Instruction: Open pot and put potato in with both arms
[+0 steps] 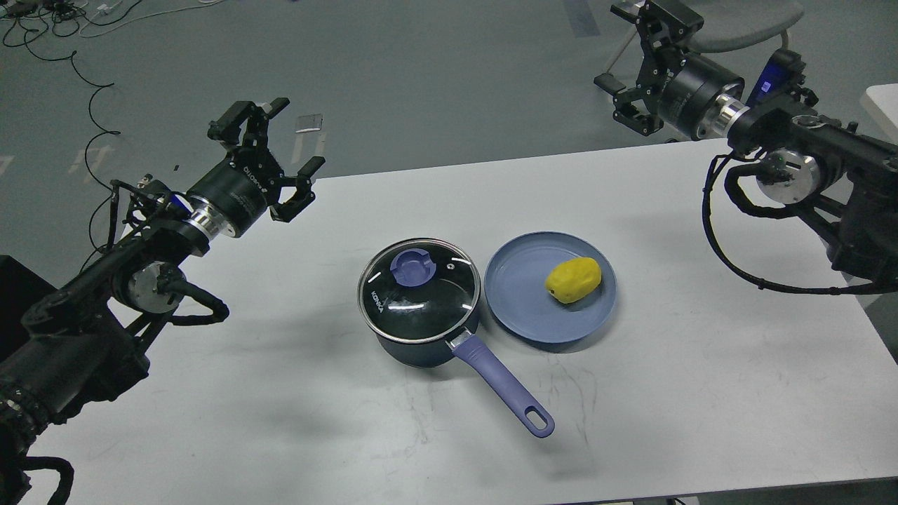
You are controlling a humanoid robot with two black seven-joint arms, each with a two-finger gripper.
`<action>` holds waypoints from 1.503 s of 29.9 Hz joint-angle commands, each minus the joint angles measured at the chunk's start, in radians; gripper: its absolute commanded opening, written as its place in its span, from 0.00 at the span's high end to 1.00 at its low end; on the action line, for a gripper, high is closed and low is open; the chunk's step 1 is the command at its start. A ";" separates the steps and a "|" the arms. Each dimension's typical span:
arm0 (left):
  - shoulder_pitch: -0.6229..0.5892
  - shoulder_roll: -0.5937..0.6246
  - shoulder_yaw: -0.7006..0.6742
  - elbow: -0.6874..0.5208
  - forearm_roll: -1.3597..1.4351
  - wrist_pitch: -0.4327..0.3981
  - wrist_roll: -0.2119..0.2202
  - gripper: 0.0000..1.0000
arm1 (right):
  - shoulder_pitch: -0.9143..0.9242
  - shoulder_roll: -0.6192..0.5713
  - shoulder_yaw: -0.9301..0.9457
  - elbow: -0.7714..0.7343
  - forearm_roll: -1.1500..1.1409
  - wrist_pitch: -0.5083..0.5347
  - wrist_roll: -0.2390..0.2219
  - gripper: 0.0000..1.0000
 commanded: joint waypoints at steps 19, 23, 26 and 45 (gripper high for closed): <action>0.006 -0.107 -0.003 0.094 0.017 0.034 -0.004 0.02 | 0.000 0.087 -0.025 0.044 0.000 -0.204 -0.107 0.00; 0.006 -0.134 -0.002 0.123 0.017 0.032 -0.004 0.02 | -0.012 0.082 -0.026 0.045 0.000 -0.203 -0.107 0.00; 0.000 -0.137 -0.002 0.126 0.017 0.029 0.000 0.02 | -0.017 0.090 -0.018 0.054 0.001 -0.203 -0.107 0.00; 0.006 -0.101 -0.009 0.121 0.014 0.031 -0.011 0.02 | -0.089 0.096 -0.025 0.064 0.000 -0.201 -0.110 0.00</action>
